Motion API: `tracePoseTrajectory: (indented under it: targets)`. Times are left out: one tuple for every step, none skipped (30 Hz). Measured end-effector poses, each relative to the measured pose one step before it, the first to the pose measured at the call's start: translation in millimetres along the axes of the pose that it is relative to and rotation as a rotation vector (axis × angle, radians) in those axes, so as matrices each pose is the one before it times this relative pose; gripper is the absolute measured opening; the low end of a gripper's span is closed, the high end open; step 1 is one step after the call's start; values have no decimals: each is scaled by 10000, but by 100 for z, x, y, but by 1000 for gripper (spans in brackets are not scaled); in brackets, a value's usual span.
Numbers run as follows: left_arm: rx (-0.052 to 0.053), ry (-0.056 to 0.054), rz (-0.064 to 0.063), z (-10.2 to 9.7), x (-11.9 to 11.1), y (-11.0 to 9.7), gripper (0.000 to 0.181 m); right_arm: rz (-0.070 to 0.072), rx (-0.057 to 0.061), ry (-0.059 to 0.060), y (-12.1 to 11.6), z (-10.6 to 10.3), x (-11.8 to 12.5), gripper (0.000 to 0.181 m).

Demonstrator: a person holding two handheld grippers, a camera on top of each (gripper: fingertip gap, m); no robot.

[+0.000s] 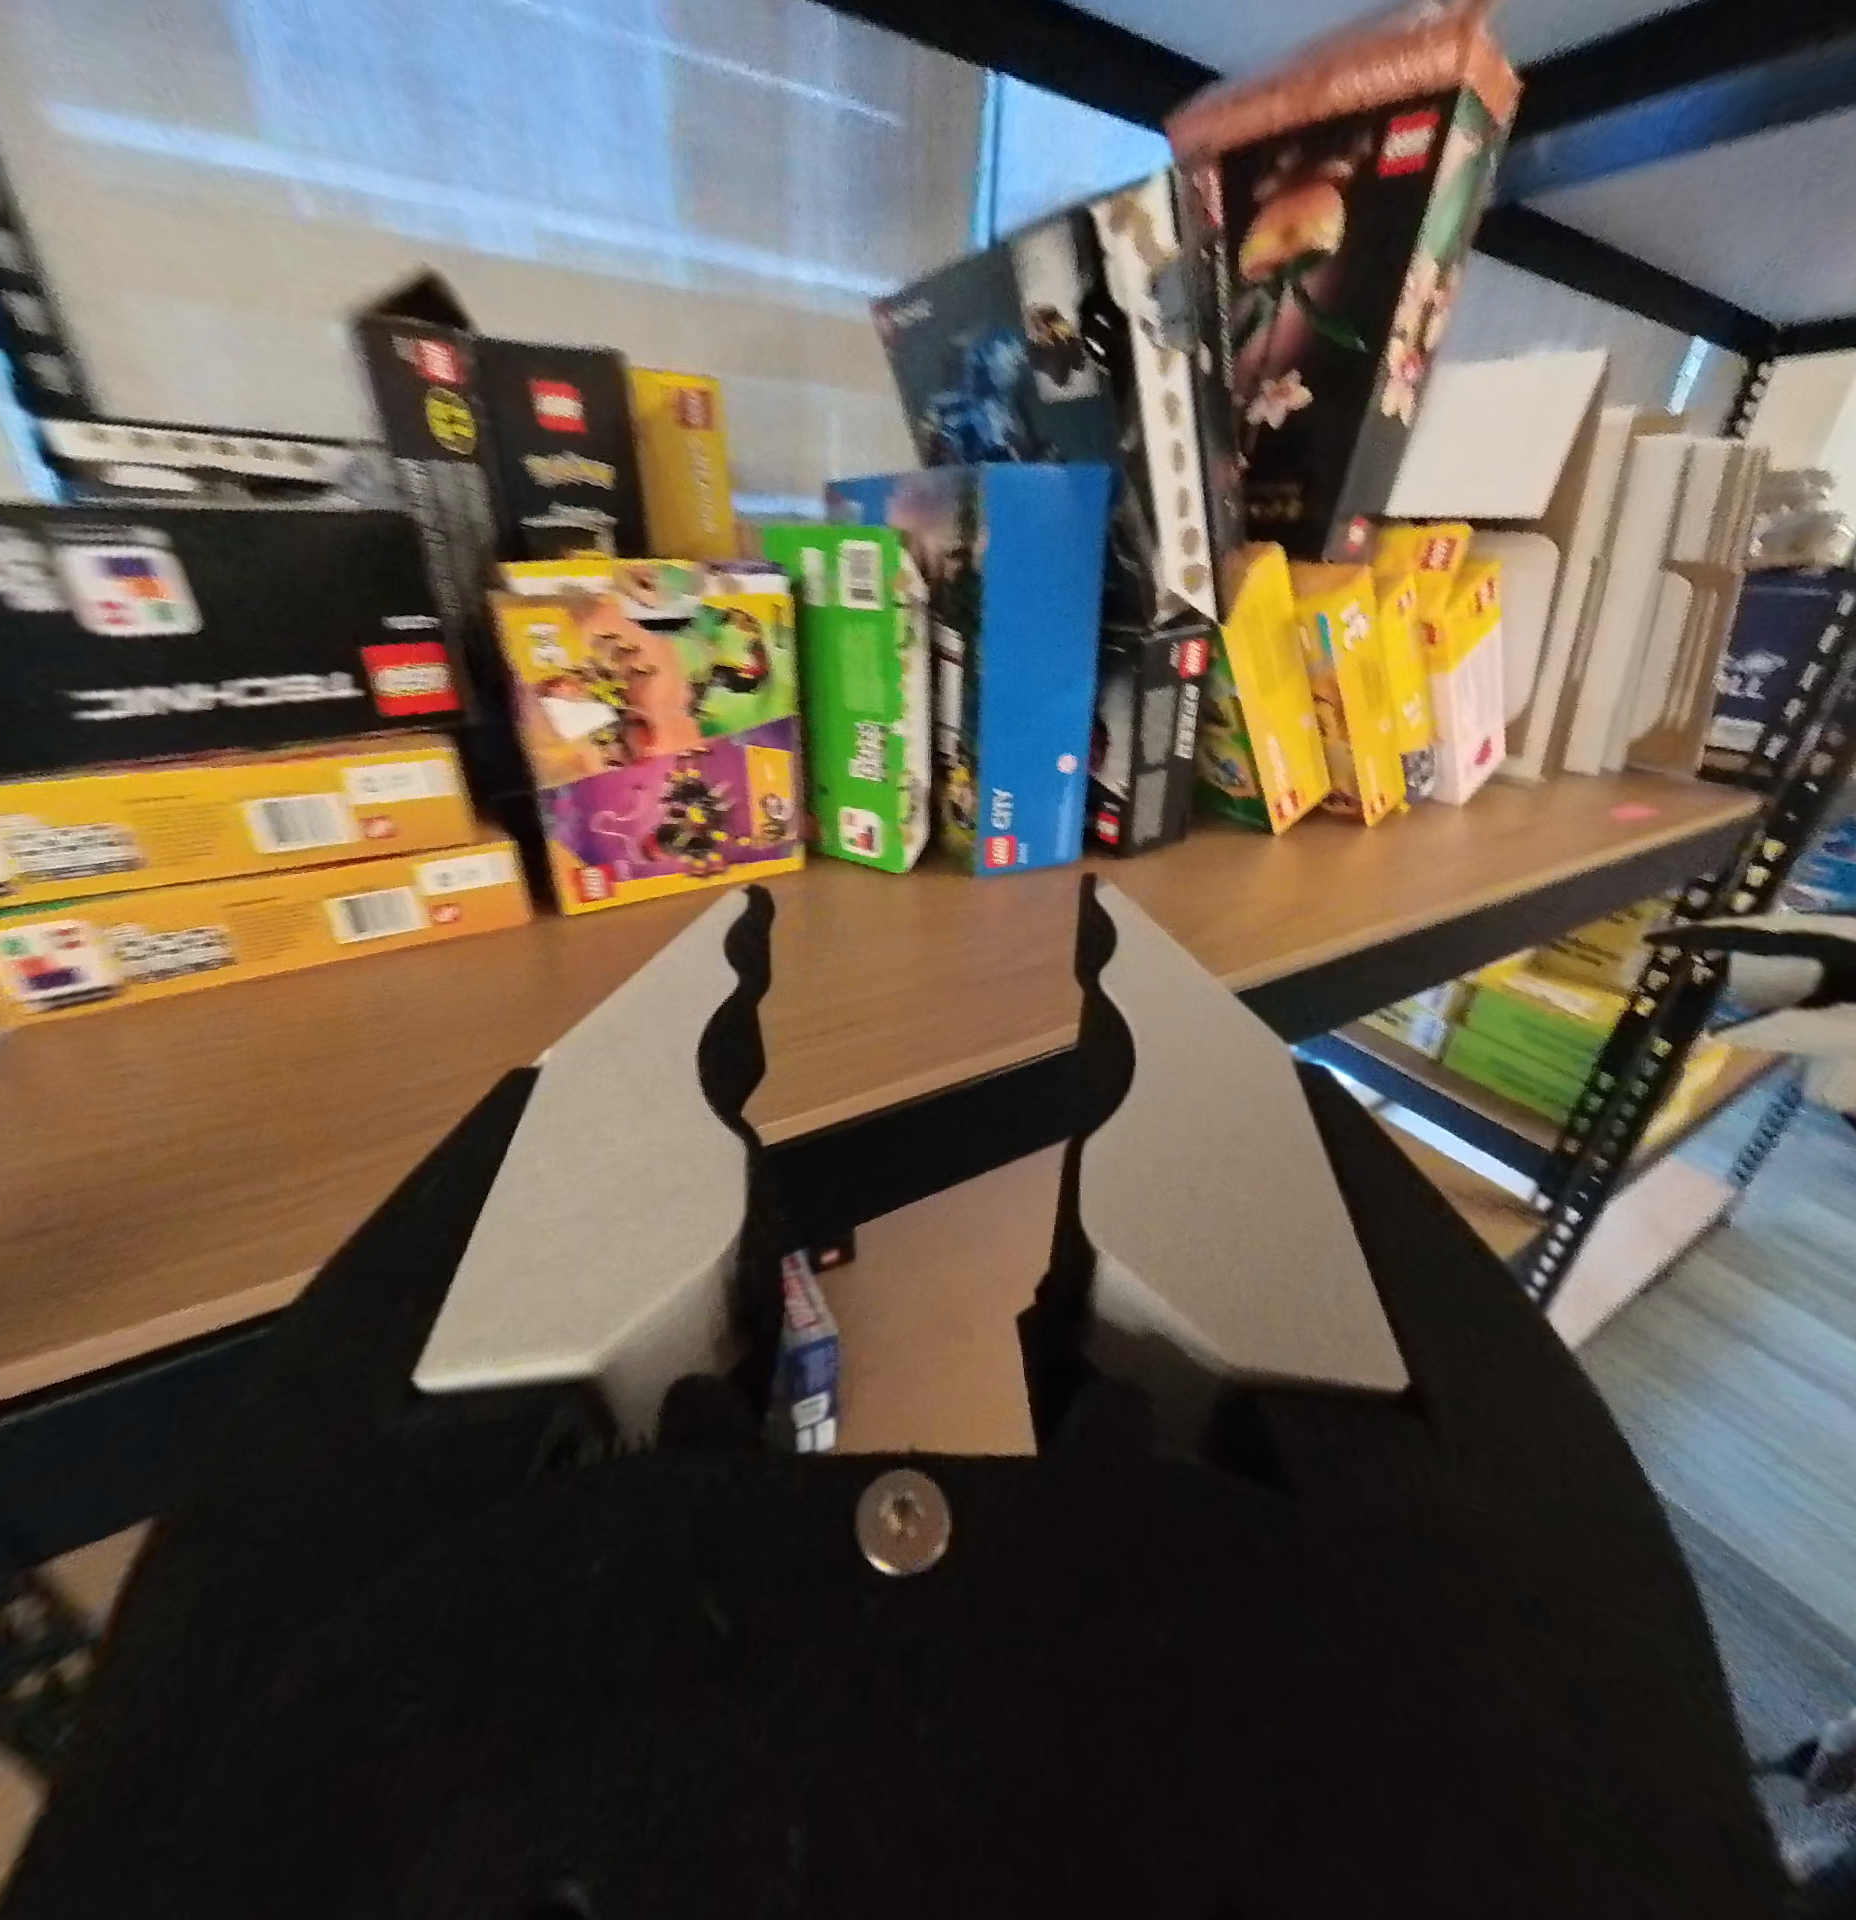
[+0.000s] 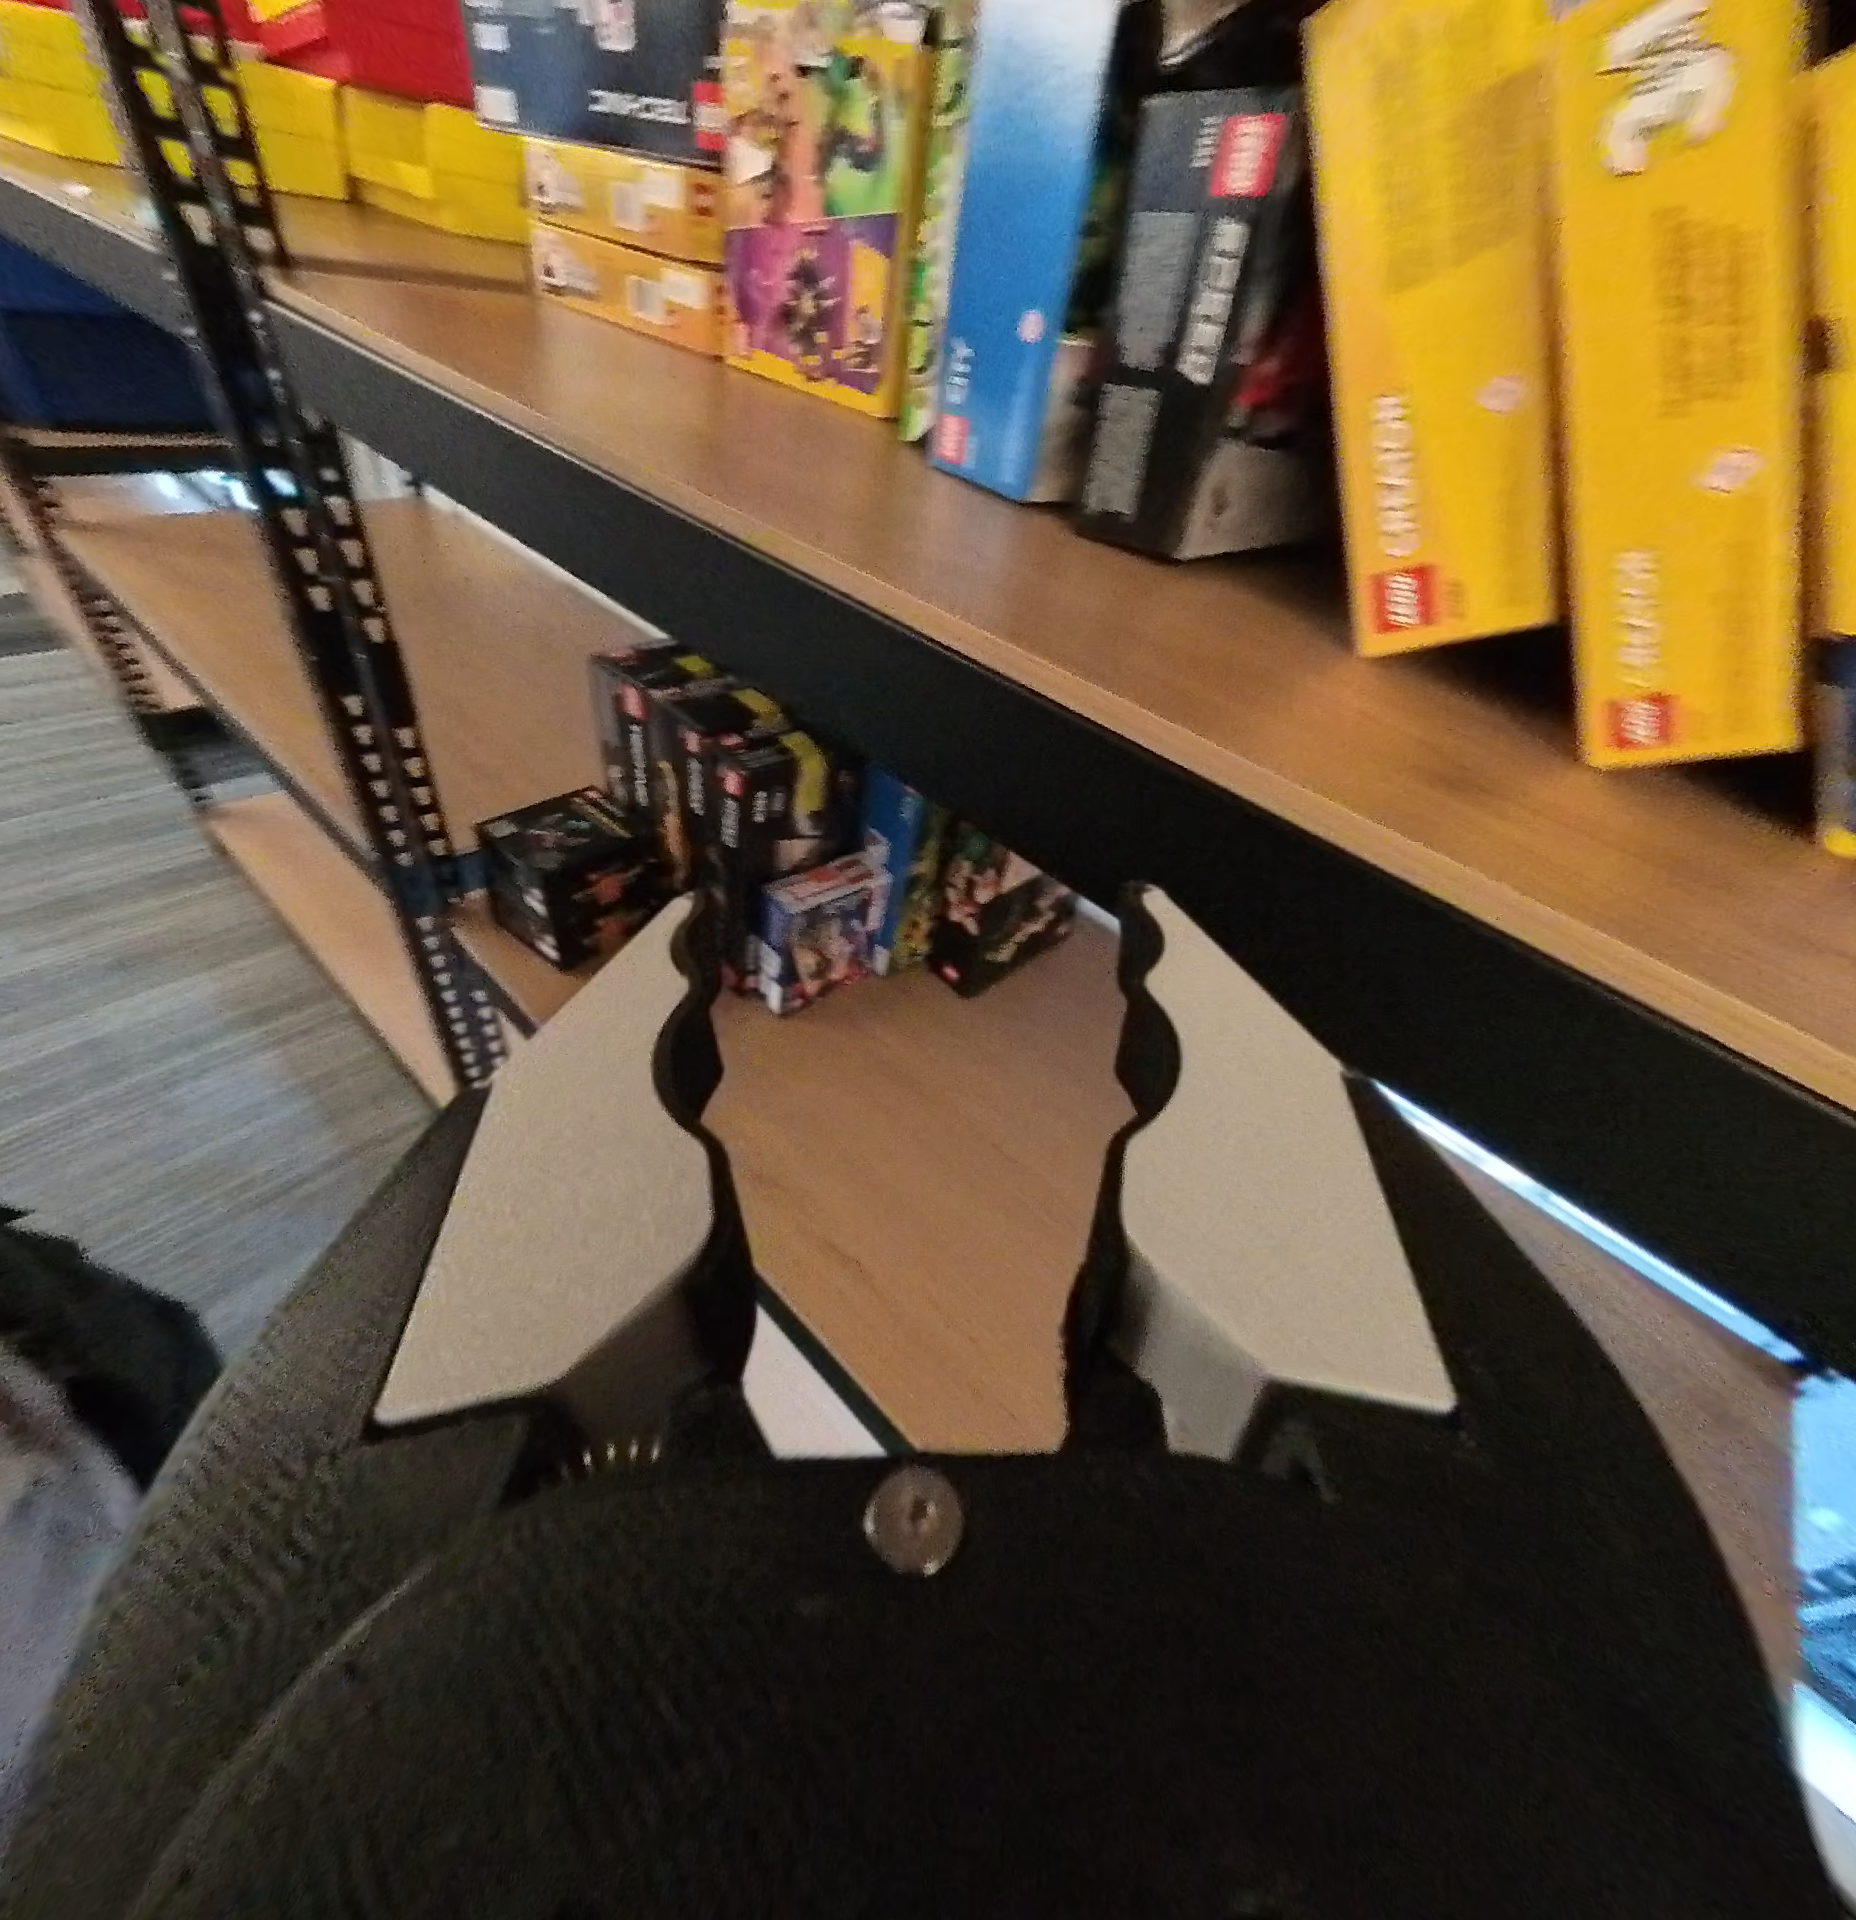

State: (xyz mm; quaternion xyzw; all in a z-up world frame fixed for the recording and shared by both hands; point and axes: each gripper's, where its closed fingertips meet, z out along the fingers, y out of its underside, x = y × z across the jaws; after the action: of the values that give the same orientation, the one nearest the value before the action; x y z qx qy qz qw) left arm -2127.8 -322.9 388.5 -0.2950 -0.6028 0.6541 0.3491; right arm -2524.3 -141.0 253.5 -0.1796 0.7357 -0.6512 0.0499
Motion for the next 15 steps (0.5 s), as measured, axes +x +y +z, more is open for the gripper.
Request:
tracePoseTrajectory:
  targets:
    - [184, -201, 23, -1314, -1297, -356, 57, 66, -28, -238, -594, 1283, -908, 76]
    - [133, -222, 26, -1419, -1590, -368, 56, 73, 15, -269, -715, 1480, -1023, 76]
    - [117, -201, 39, -1474, -1797, -460, 56, 80, 55, -322, -790, 1672, -1147, 74]
    - [134, -130, 47, -1475, -1897, -578, 55, 97, 118, -303, -897, 1880, -1161, 72]
    - [120, -79, 46, -1439, -2000, -675, 54, 132, 212, -314, -1047, 2086, -1215, 71]
    - [84, -43, 105, -1390, -2084, -689, 54, 157, 322, -326, -1219, 2263, -1254, 69]
    - [15, -98, 195, -1323, -2285, -619, 53, 164, 399, -336, -1316, 2486, -1229, 67]
    - [-77, -276, 182, -1226, -2699, -440, 51, 196, 438, -322, -1440, 2759, -1077, 65]
    - [-193, -363, -15, -1099, -2931, -206, 51, 355, 339, -309, -1447, 2988, -967, 65]
    - [-238, -182, -199, -960, -2663, -116, 51, 355, 218, -508, -1385, 3045, -1264, 64]
    - [-154, 7, -218, -865, -2331, -196, 51, 108, 86, -601, -1210, 2953, -1294, 64]
    - [-73, 55, -145, -784, -2239, -265, 51, -144, -106, -472, -944, 2760, -898, 63]
    - [-40, -95, -95, -668, -2488, -287, 50, -238, -235, -258, -808, 2502, -326, 63]
    - [2, -202, -57, -482, -2653, -322, 50, -279, -261, -165, -801, 2247, -13, 63]
    - [70, -198, -89, -237, -2616, -354, 49, -280, -294, -74, -755, 1999, 288, 63]
